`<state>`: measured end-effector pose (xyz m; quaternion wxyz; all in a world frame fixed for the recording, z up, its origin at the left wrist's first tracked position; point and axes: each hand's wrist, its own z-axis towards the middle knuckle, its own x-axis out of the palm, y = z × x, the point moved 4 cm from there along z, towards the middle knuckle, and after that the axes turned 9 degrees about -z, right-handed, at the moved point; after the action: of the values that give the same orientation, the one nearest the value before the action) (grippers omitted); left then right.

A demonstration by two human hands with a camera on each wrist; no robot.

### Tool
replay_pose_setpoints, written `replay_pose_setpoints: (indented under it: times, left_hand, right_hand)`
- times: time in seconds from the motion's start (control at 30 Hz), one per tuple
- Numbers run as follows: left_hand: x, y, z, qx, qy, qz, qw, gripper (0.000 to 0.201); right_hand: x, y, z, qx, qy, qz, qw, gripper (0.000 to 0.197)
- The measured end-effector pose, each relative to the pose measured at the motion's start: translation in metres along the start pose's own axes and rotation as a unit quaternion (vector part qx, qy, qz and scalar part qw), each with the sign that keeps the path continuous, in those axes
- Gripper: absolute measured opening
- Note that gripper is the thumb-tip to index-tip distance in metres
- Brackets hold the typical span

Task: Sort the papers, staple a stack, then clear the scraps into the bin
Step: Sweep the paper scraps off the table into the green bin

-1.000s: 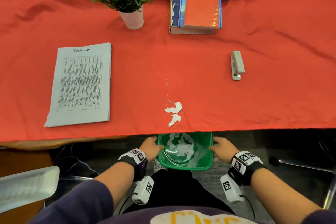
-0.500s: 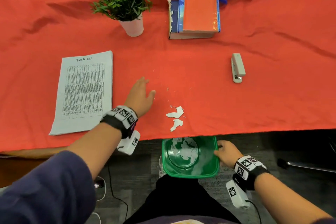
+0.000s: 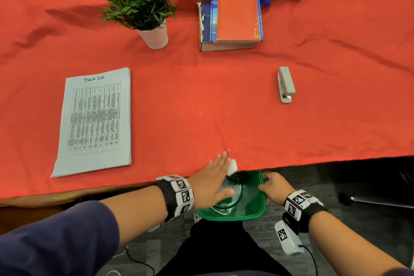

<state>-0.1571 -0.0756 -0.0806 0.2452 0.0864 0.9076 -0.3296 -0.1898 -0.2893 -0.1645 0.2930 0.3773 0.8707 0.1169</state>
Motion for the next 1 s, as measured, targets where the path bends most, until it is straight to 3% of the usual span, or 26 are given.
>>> replay_pose_setpoints:
  times: [0.07,0.23,0.37,0.43,0.53,0.7,0.9,1.0]
  left_hand:
    - [-0.013,-0.006,-0.005,0.002,-0.029,-0.042,0.999,0.077]
    - [-0.113,0.038,0.022,-0.046,-0.244,-0.125,0.961,0.059]
    - [-0.179,0.104,0.051,-0.160,-0.316,-0.068,0.933,0.068]
    - [-0.185,0.123,0.058,-0.202,-0.306,-0.041,0.929,0.075]
    - [-0.171,0.125,0.068,-0.190,-0.254,-0.022,0.948,0.081]
    - [-0.106,0.080,0.054,-0.072,-0.135,0.064,0.986,0.085]
    - [-0.022,0.025,0.009,0.057,0.030,0.084,0.994,0.082]
    - [-0.025,0.010,0.001,0.091,0.039,0.040,0.994,0.068]
  right_hand:
    - [0.000,-0.001,0.001,-0.002,0.000,0.006,1.000,0.029]
    - [0.000,-0.006,0.006,0.004,0.004,0.000,1.000,0.030]
    - [-0.004,-0.006,0.004,0.022,-0.010,-0.009,1.000,0.047]
    - [-0.003,-0.007,0.003,0.028,-0.010,-0.011,0.999,0.050]
    - [-0.001,-0.008,0.005,0.033,-0.004,-0.007,0.999,0.049]
    - [-0.003,-0.006,0.006,0.023,-0.005,-0.012,1.000,0.046]
    - [-0.002,-0.002,-0.002,0.020,-0.003,0.002,1.000,0.048]
    - [-0.001,-0.005,-0.002,0.019,-0.002,0.006,1.000,0.048]
